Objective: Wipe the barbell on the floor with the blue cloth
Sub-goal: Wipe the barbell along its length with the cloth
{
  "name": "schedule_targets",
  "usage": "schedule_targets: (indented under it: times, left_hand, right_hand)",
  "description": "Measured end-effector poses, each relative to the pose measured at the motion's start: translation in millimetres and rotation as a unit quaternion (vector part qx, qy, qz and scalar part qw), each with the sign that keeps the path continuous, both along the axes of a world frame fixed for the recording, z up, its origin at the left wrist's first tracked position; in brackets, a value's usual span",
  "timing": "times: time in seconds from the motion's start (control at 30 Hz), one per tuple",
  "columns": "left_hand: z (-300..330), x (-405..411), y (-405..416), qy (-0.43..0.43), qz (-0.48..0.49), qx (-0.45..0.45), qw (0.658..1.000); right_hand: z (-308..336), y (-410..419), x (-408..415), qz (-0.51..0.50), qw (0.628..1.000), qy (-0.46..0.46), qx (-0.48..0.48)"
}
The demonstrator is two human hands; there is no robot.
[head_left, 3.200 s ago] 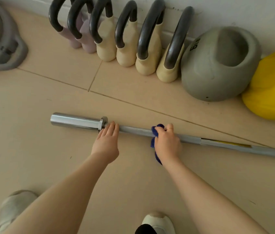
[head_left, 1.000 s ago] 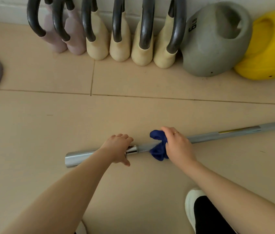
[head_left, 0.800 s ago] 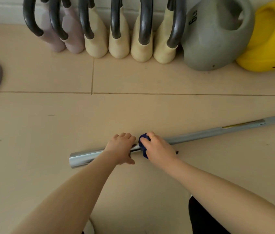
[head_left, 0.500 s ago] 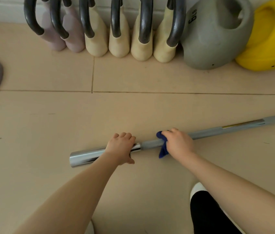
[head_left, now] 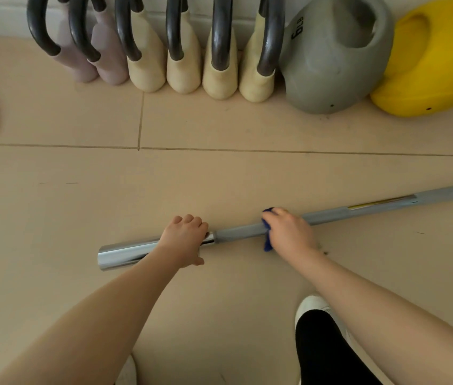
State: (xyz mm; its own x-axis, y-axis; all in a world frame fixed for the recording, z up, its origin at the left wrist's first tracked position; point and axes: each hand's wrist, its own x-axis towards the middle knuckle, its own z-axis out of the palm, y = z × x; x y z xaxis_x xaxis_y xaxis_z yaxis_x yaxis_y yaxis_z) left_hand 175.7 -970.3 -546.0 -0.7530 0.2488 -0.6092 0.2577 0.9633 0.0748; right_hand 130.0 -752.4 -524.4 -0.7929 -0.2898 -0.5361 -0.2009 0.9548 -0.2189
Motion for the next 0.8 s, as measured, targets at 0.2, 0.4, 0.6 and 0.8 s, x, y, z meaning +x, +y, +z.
schedule_targets:
  times: [0.2,0.4,0.6,0.8]
  left_hand:
    - [3.1,0.1,4.7,-0.004,-0.019,-0.02,1.0]
    - [0.5,-0.2,23.4,0.024,-0.018,-0.002,1.0]
    - [0.2,-14.3,65.0,0.096,-0.036,0.056,0.993]
    - [-4.4,-24.4,96.1,0.067,-0.024,0.069,0.995]
  right_hand:
    - [1.8,-0.2,2.1,0.045,0.996,-0.032,-0.063]
    - [-4.4,83.4,-19.8,-0.07,0.992,0.077,0.069]
    - [-15.8,48.4,-0.2,0.031,0.997,0.062,-0.033]
    - [-8.4,118.0,-15.4,-0.082,0.991,0.101,0.042]
